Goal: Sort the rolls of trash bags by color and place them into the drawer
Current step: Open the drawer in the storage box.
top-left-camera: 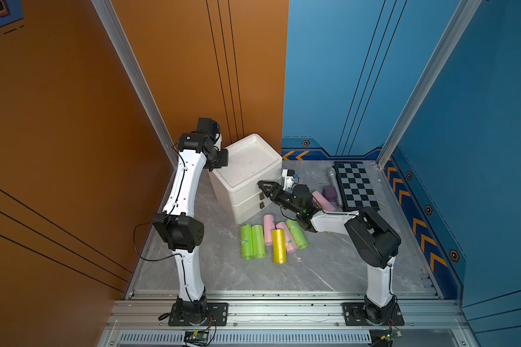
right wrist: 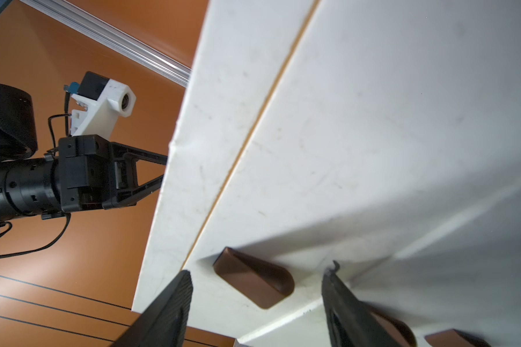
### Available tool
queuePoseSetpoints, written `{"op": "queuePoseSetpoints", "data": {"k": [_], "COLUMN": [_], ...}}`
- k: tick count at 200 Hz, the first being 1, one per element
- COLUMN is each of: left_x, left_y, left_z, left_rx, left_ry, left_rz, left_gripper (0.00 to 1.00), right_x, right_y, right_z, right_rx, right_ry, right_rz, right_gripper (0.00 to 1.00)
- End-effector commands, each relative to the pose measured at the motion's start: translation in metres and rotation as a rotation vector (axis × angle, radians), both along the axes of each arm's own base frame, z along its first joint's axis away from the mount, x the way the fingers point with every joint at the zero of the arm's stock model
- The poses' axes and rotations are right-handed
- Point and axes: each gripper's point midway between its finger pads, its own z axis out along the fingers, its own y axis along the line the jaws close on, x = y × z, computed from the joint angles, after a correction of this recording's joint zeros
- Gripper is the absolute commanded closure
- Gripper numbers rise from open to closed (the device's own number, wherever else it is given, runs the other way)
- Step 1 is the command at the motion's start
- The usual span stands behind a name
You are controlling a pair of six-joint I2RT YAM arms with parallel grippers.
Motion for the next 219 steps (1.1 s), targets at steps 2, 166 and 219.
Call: {"op": "queuePoseSetpoints", "data": {"k": [2, 166, 219], "left_x": [-0.005, -0.016, -0.016], "left_y": [0.007, 0.007, 0.004], "left_z": [-0.015, -0.044, -0.045], "left_rx": [0.039, 0.067, 0.058], "left_ry": [0.053, 0.142, 0.144], "left_rz": [-0.001, -0.017, -0.025], "left_gripper": [1.0, 1.0, 1.0], "right_x": [0.003, 0.003, 0.007], "right_y": [0.008, 0.01, 0.007], "right_z": [0.021, 0.009, 0.002], "right_rx": [0.065, 0.173, 0.173], "right_ry": [-0.045, 0.051, 0.079], "right_rz": [-0.001, -0.002, -0.025], "right_gripper": [0.33, 0.56, 0.74]}}
